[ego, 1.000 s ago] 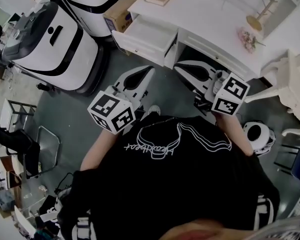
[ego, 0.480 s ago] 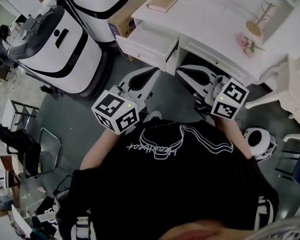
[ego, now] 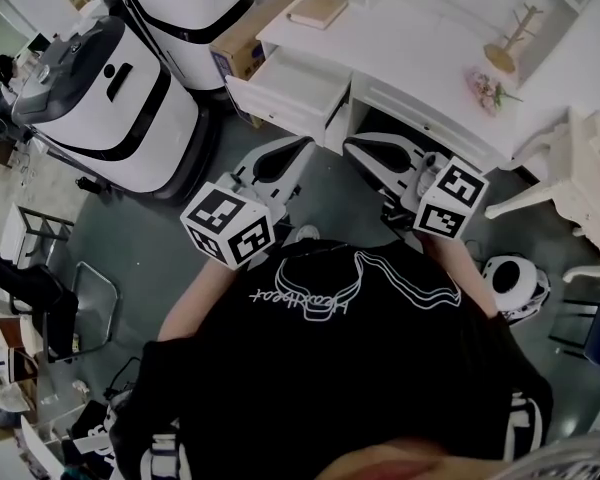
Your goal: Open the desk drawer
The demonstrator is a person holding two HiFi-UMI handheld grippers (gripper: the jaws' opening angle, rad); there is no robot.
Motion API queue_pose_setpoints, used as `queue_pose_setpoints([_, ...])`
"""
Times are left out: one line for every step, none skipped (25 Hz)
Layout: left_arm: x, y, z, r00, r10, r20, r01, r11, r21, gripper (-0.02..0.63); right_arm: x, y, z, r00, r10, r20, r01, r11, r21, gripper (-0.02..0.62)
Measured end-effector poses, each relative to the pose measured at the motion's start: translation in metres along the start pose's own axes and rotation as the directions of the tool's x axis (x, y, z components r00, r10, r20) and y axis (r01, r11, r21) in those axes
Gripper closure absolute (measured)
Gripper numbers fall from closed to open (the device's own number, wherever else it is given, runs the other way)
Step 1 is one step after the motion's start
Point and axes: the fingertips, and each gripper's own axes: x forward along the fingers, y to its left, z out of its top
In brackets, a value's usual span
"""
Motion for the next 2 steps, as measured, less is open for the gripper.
queue_pose_setpoints([-0.0006, 0.0001, 0.0001, 1.0, 0.001, 0.0, -0.001, 1.0, -0.002, 0.601, 0.0004, 0.0007, 0.0002, 1.0, 0.0, 0.0, 0.0, 1.0, 0.0, 0.591])
queue_pose_setpoints([-0.0011, 0.0002, 0.0001, 1.0, 0.001, 0.0, -0.001, 1.0, -0.005, 0.601, 0.0008, 0.0015, 0.0004, 1.0, 0.0, 0.0, 0.0, 1.0, -0.001, 0.591])
